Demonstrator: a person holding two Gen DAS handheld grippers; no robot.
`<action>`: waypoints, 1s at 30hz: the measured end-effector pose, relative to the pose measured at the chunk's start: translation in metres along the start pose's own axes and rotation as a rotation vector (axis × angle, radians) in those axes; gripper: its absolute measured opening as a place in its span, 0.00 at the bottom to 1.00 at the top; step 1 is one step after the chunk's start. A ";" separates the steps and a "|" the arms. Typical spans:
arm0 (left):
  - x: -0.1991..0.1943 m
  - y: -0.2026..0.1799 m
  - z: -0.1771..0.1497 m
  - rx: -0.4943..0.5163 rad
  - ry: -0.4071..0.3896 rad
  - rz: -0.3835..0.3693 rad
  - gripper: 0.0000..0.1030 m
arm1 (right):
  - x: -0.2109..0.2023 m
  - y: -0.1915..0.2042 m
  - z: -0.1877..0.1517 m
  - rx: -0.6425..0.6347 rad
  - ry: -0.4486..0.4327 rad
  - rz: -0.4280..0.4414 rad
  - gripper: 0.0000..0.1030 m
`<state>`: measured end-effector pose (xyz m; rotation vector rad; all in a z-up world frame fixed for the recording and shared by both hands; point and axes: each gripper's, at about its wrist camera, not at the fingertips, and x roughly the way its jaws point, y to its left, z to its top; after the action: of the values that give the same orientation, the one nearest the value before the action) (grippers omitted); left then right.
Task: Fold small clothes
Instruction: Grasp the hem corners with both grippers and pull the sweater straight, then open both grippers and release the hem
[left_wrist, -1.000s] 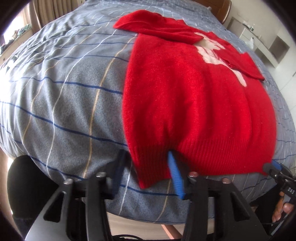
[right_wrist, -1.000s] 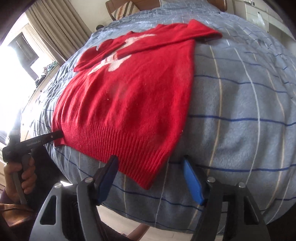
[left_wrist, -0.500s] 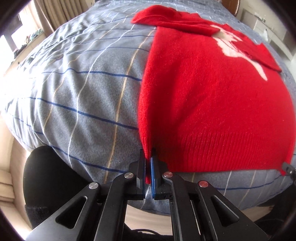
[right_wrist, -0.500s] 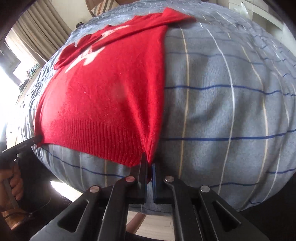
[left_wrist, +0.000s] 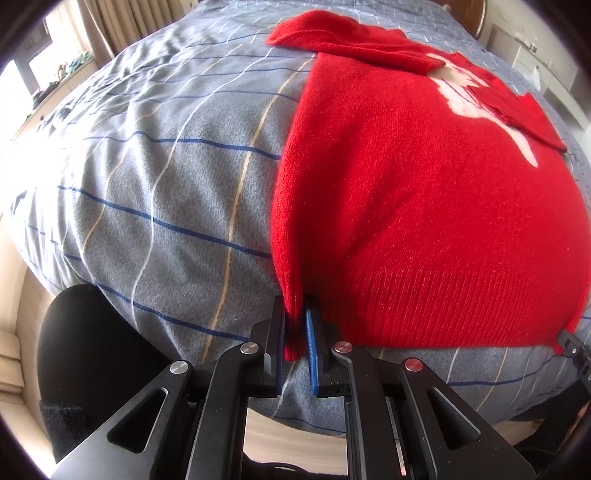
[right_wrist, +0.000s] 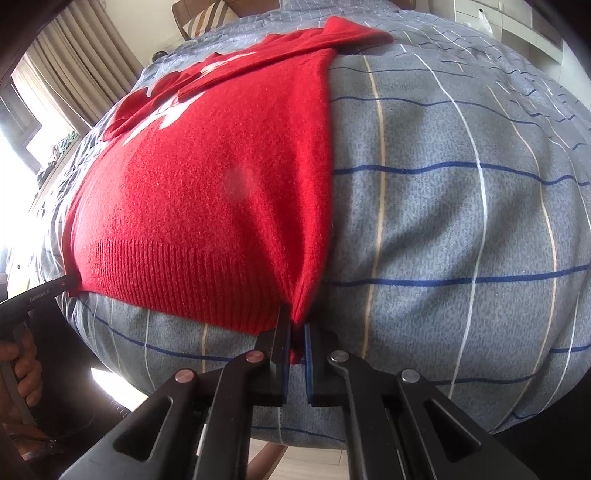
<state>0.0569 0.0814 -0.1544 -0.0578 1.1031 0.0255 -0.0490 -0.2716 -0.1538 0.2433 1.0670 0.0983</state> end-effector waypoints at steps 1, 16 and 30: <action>-0.007 0.002 -0.005 -0.004 0.006 0.003 0.24 | -0.001 0.000 0.000 0.002 0.001 0.008 0.10; -0.131 0.023 -0.030 0.027 -0.250 0.033 0.83 | -0.046 -0.002 -0.015 -0.009 -0.044 -0.120 0.36; -0.111 0.004 0.007 -0.073 -0.367 0.050 0.87 | -0.087 0.041 0.115 -0.379 -0.209 -0.158 0.47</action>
<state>0.0130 0.0865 -0.0519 -0.0876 0.7365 0.1172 0.0117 -0.2664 -0.0165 -0.1704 0.8373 0.1285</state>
